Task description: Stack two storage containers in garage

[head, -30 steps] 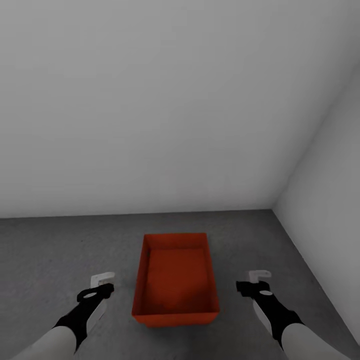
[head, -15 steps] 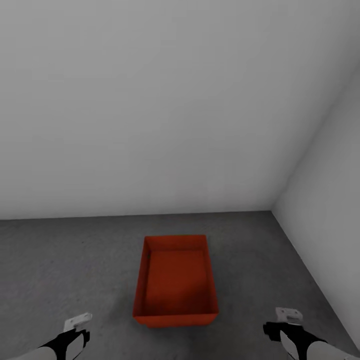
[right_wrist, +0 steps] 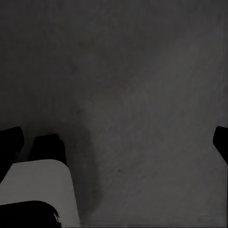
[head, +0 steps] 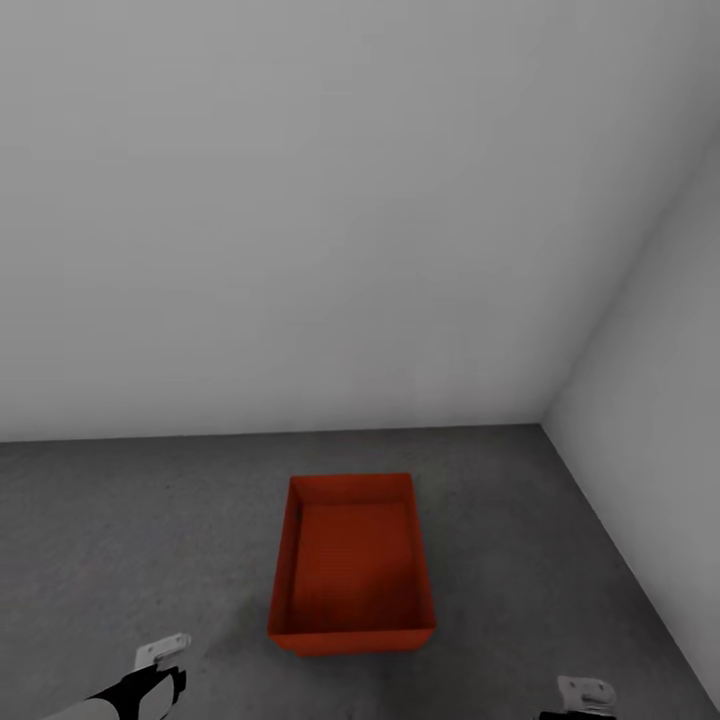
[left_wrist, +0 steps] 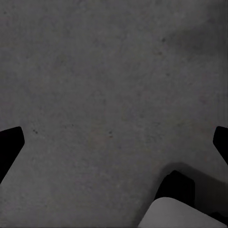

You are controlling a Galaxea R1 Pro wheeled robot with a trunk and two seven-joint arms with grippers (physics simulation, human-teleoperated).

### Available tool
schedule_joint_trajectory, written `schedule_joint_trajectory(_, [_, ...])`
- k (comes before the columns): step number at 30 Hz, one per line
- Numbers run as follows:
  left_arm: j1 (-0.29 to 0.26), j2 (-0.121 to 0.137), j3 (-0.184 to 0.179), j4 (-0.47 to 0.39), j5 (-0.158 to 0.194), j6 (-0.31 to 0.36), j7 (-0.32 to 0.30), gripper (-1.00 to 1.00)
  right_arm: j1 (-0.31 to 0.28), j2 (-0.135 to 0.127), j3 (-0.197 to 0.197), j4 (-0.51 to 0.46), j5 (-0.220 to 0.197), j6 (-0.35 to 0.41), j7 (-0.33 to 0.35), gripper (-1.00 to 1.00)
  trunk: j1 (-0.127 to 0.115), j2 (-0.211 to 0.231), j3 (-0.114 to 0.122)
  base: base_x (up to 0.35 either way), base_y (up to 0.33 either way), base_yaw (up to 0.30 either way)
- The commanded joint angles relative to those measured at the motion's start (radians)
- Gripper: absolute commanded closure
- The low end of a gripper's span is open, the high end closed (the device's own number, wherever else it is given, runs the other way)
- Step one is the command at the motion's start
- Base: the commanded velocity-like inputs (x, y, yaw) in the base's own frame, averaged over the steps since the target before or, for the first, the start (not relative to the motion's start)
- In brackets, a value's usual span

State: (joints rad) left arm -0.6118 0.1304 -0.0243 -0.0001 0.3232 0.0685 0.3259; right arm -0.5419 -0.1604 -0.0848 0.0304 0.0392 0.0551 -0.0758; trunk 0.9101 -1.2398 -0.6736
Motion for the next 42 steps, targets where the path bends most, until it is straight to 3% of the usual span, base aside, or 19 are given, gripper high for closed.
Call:
schedule_joint_trajectory(1, [-0.001, 0.0, -0.003, 0.0, 0.003, 0.004, 0.003, -1.0, 0.003, 0.0, -0.008, 0.002, 0.006, 0.0, -0.002, -1.0, -0.004, 0.007, 0.003, 0.0, 0.0, 0.0])
schedule_joint_trajectory(7, [0.027, -0.018, -0.003, 0.0, 0.0, 0.003, 0.002, -1.0, 0.067, 0.009, -0.007, 0.002, 0.017, -0.003, -0.002, -1.0, -0.027, 0.049, 0.021, 0.0, 0.0, 0.0])
schedule_joint_trajectory(12, [0.055, -0.032, -0.002, 0.0, 0.001, -0.013, 0.002, -1.0, 0.136, 0.042, -0.007, 0.002, 0.016, -0.002, -0.01, -1.0, -0.046, 0.084, 0.037, 0.0, 0.0, 0.0])
schedule_joint_trajectory(25, [0.079, -0.034, -0.002, 0.0, 0.005, -0.068, 0.002, -1.0, 0.148, 0.049, -0.009, 0.003, 0.012, 0.011, -0.014, -1.0, -0.096, 0.175, 0.078, 0.0, 0.0, 0.0])
schedule_joint_trajectory(42, [0.09, -0.047, -0.002, 0.001, 0.006, -0.063, 0.004, -1.0, 0.148, 0.05, -0.008, 0.003, 0.016, -0.001, -0.004, -1.0, -0.096, 0.175, 0.078, -0.021, 0.0, 0.0])
